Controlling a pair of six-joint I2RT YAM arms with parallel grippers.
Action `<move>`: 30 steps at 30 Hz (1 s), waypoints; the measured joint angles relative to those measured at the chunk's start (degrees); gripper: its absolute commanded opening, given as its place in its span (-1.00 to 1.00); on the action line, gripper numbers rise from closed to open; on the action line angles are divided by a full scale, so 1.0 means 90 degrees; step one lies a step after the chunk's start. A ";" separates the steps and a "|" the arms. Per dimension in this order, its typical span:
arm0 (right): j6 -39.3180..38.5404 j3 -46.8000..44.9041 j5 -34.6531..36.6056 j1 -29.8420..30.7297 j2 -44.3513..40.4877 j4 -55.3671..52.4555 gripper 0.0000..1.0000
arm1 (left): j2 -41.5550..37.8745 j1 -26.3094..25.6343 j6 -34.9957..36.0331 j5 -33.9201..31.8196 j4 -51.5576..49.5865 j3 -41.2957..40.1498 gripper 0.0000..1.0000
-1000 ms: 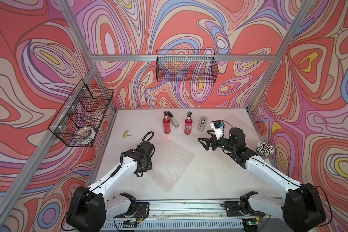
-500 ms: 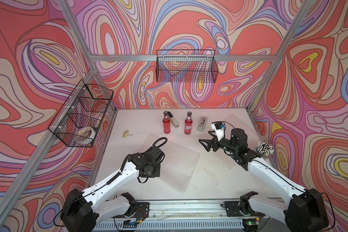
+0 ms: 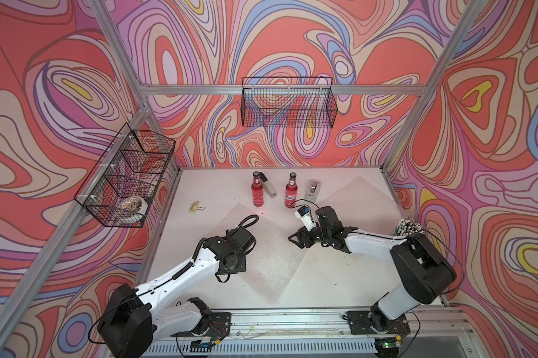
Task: Wrap wine bottles in bubble wrap
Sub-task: Adjust the bubble wrap at the center of the board.
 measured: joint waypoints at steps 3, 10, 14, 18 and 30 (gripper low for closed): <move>-0.0061 0.0423 0.0291 0.0199 0.0556 -0.0012 0.24 | 0.0007 0.0007 -0.0041 -0.0066 0.0073 -0.0027 -1.00; -0.0352 0.0976 0.0967 0.0466 0.1275 -0.0136 0.01 | 0.0117 0.0097 -0.0070 -0.0136 0.0187 -0.0100 -1.00; -0.0542 0.1120 0.1328 0.0563 0.1389 -0.0192 -0.40 | 0.0240 0.0134 -0.0070 -0.0136 0.0291 -0.0100 -1.00; -0.0607 0.1132 0.1649 0.0668 0.1389 -0.0260 -0.76 | 0.0357 0.0138 -0.0068 -0.0136 0.0389 -0.0100 -1.00; 0.0384 -0.0627 0.2210 0.1141 -0.0612 -0.0658 -1.00 | 0.1030 0.0294 0.0112 -0.0148 0.0845 -0.0080 -1.00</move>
